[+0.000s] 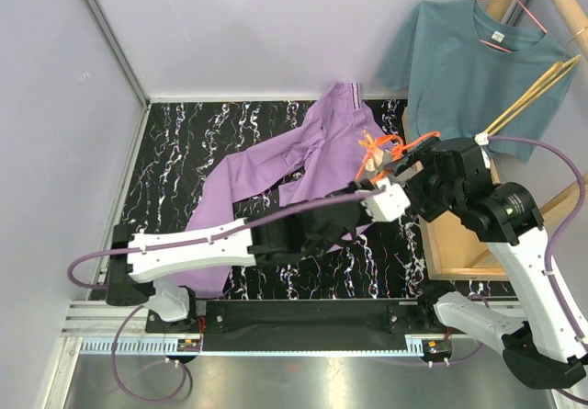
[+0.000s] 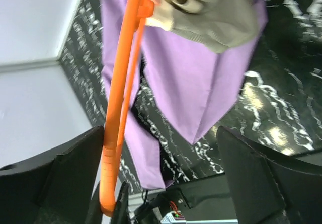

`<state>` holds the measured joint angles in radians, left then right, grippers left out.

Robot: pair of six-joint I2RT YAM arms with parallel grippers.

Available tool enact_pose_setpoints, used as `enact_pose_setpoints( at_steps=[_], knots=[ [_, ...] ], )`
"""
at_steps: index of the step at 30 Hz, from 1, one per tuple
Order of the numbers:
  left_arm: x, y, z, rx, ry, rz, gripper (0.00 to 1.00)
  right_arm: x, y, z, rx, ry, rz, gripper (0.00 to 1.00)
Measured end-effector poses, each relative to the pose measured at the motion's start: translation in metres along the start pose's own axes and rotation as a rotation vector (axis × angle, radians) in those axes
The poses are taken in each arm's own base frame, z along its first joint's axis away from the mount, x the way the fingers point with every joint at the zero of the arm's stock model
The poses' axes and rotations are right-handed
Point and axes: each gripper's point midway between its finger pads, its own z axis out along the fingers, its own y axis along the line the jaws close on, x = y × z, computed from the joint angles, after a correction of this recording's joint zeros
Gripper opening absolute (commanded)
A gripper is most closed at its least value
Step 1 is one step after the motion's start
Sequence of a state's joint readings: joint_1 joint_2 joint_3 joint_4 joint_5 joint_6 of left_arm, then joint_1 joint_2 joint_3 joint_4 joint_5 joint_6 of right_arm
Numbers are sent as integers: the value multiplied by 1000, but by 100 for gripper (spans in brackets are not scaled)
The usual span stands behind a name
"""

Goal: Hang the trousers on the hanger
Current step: Place the hanger at the clothesline.

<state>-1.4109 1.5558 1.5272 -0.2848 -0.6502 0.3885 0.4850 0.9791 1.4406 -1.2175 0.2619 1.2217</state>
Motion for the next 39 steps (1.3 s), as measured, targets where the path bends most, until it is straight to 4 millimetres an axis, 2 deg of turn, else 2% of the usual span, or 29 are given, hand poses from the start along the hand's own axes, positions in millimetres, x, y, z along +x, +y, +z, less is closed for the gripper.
enact_pose_setpoints(
  at_steps=[5, 10, 13, 18, 19, 26, 36, 39],
  knots=[
    [6, 27, -14, 25, -15, -213, 0, 7, 26, 0, -113, 45, -68, 100],
    [27, 71, -22, -34, 8, -435, 0, 9, 35, -9, -191, 59, -154, 100],
    [30, 85, -25, -44, -2, -550, 0, 9, 46, -15, -256, 63, -168, 98],
    [19, 80, -27, 21, -38, -669, 0, 9, 71, -23, -377, 69, -126, 85],
    [17, 78, -27, 36, -41, -686, 0, 10, 76, -23, -390, 74, -110, 85],
    [0, 79, -23, 85, -101, -785, 0, 12, 98, 0, -376, 102, 16, 68],
    [-10, 82, -12, 110, -135, -848, 0, 9, 113, 5, -392, 114, 123, 63],
    [-11, 80, -10, 124, -138, -852, 0, 10, 116, 10, -388, 117, 136, 57]
  ],
)
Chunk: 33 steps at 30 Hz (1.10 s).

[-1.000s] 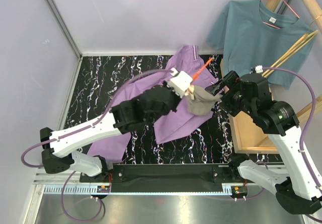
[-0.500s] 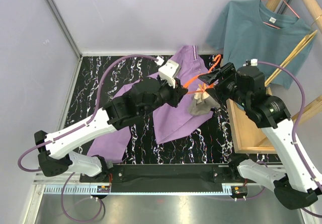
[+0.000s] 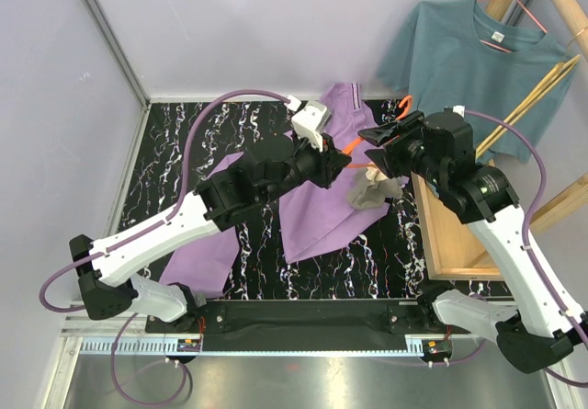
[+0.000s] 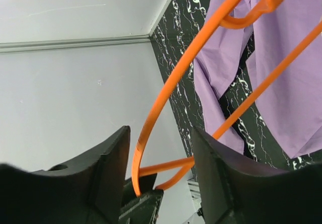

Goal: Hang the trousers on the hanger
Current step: Place the hanger at the clothesline.

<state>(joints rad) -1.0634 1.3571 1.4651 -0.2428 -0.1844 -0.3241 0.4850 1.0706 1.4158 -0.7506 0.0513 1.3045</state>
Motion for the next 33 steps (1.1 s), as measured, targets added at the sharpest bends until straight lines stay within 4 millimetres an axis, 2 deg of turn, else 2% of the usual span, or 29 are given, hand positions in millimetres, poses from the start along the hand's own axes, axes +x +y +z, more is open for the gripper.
enact_pose_setpoints(
  at_steps=[2, 5, 6, 7, 10, 11, 12, 13, 14, 16, 18, 22, 26, 29, 33],
  knots=[
    [0, -1, 0, 7, 2, -2, 0, 0, 1, 4, 4, 2, 7, 51],
    [-2, -2, 1, 18, -6, -7, 0, 1, 9, 12, -5, 11, 17, 25],
    [-3, -2, 1, 19, -6, -9, 0, 2, 11, 15, -11, 15, 21, 6],
    [-2, 0, 1, 14, -3, -11, 0, 2, 15, 18, -17, 18, 32, 0],
    [1, 10, 2, -11, 13, -21, 0, 5, 28, 25, -49, 35, 61, 0],
    [-1, 12, 3, -14, 10, -28, 10, 5, 32, 27, -56, 35, 56, 0],
    [-4, 14, 3, -16, 5, -39, 31, 5, 35, 29, -57, 34, 55, 0],
    [-7, 17, 2, -20, 7, -54, 56, 5, 37, 31, -58, 32, 55, 0],
    [-11, 21, 1, -31, 4, -61, 64, 4, 39, 32, -55, 24, 48, 0],
    [-21, 30, -1, -59, -10, -84, 70, 1, 39, 34, -39, -2, 36, 0],
    [-28, 40, -5, -89, -28, -96, 80, -9, 41, 35, -13, -52, 26, 0],
    [-34, 51, -28, -146, -31, -102, 81, -37, 62, 34, 12, -179, 18, 0],
    [-49, 61, -70, -208, -64, -104, 81, -64, 78, 34, 26, -312, 13, 0],
    [-58, 68, -101, -247, -92, -113, 81, -85, 80, 41, 52, -401, 9, 0],
    [-58, 76, -134, -288, -95, -136, 80, -119, 69, 65, 110, -480, 28, 0]
  ],
)
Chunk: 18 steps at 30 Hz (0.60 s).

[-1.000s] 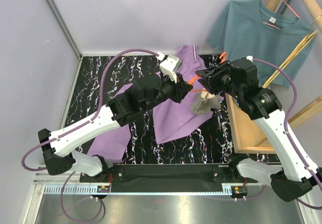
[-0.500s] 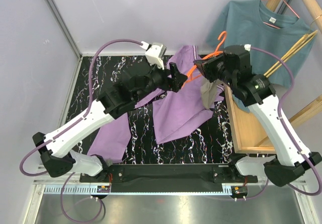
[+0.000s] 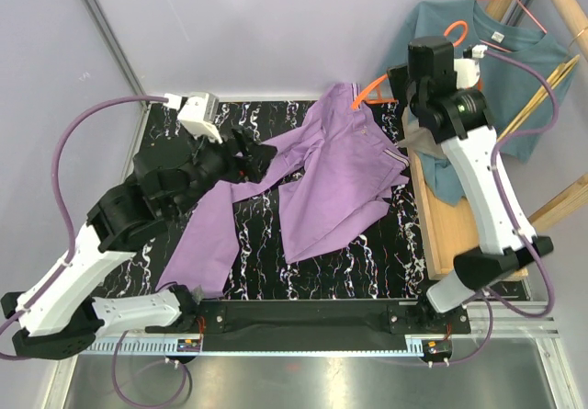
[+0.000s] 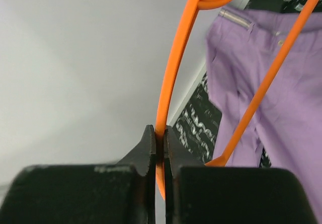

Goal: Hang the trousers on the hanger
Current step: Place the hanger at the clothesline.

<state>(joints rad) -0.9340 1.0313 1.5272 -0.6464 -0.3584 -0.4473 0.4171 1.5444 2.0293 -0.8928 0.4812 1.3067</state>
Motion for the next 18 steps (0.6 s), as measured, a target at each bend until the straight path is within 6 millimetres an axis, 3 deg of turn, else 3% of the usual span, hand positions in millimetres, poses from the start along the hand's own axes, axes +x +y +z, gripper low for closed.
enact_pose_setpoints(
  at_steps=[4, 8, 12, 18],
  knots=[
    [16, 16, -15, -46, 50, -10, 80, -14, -11, 47, 68, -69, -16, 0],
    [35, 32, -25, -103, 115, 0, 80, -28, -15, 73, 102, -130, -37, 0],
    [45, 40, -29, -132, 155, 9, 80, -56, -6, 77, 90, -210, -15, 0],
    [55, 43, -28, -158, 206, 18, 80, -117, 15, 66, 43, -354, 63, 0]
  ],
)
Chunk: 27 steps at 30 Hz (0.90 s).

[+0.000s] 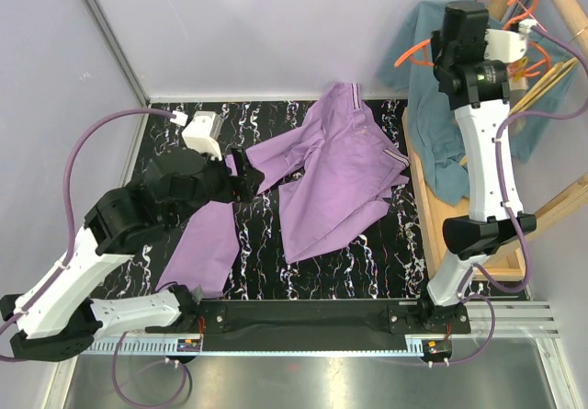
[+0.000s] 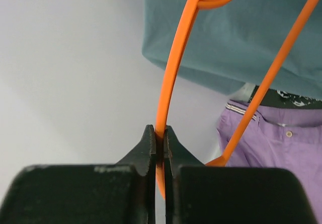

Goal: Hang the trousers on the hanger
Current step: Place the hanger at the clothesline.

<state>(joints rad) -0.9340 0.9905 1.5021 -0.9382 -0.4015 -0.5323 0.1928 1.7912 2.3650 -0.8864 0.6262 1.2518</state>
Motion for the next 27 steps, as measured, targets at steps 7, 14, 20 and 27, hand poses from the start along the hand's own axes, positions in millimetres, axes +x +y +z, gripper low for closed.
enact_pose_setpoints(
  at_steps=[7, 14, 20, 27],
  knots=[
    [-3, -1, -3, -6, 9, -7, 79, -35, -11, 28, 40, -67, 91, 0],
    [-10, -2, -10, -1, -1, -27, 79, -46, -21, 61, 71, -98, 115, 0],
    [-7, -4, -2, -15, 22, -19, 79, -52, 4, 69, -4, -108, 161, 0],
    [-4, -5, 4, -23, 36, -13, 79, -44, 15, 88, -72, -111, 166, 0]
  ],
)
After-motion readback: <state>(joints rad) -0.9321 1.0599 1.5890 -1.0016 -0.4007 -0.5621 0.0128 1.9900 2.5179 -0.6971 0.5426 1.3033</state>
